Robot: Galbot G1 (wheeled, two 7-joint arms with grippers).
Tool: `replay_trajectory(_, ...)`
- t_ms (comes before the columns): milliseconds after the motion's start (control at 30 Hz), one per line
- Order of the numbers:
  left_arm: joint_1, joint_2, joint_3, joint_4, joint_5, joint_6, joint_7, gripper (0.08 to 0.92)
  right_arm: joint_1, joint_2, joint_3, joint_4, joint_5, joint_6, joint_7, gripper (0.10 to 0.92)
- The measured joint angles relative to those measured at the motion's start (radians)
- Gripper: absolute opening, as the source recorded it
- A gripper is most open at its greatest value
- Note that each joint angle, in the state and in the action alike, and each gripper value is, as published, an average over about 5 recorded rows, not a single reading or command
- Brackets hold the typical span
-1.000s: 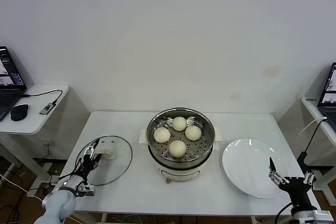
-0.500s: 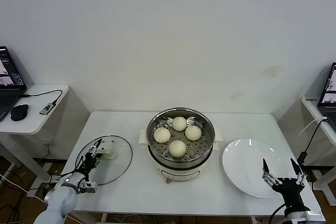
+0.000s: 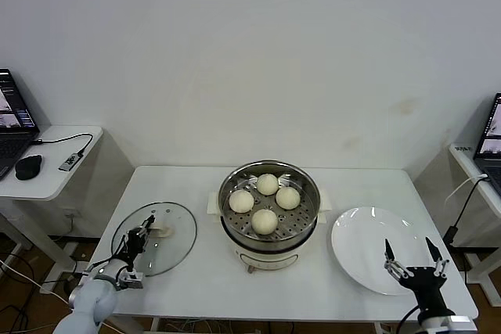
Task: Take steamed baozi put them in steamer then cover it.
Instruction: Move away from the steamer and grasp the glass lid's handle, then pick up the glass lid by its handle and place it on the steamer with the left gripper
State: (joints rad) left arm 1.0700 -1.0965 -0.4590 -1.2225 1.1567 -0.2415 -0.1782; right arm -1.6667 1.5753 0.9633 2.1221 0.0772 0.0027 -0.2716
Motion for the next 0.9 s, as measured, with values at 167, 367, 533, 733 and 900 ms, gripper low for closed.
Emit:
replay_trajectory(167,0.02,0.006,-0.013,-0.02,-0.018,0.004,-0.016,0.144,-0.003,-0.001,-0.008,0.0,-0.009,0.004,-0.003,0.823)
replay_trajectory(367,0.07,0.026,-0.037,-0.119,-0.055,0.036,-0.007,0.144,-0.004,-0.011,-0.022,0.002,-0.018,0.006,-0.007,0.823)
replay_trajectory(533,0.132,0.054,-0.064,-0.251,-0.1,0.1,0.023,0.144,-0.006,-0.019,-0.036,0.002,-0.027,0.009,-0.01,0.823)
replay_trajectory(733,0.21,0.094,-0.106,-0.437,-0.163,0.203,0.086,0.144,-0.009,-0.031,-0.054,0.0,-0.039,0.011,-0.012,0.823)
replay_trajectory(900,0.233,0.131,-0.117,-0.569,-0.216,0.277,0.14,0.144,-0.001,-0.035,-0.067,-0.013,-0.05,0.008,-0.003,0.823)
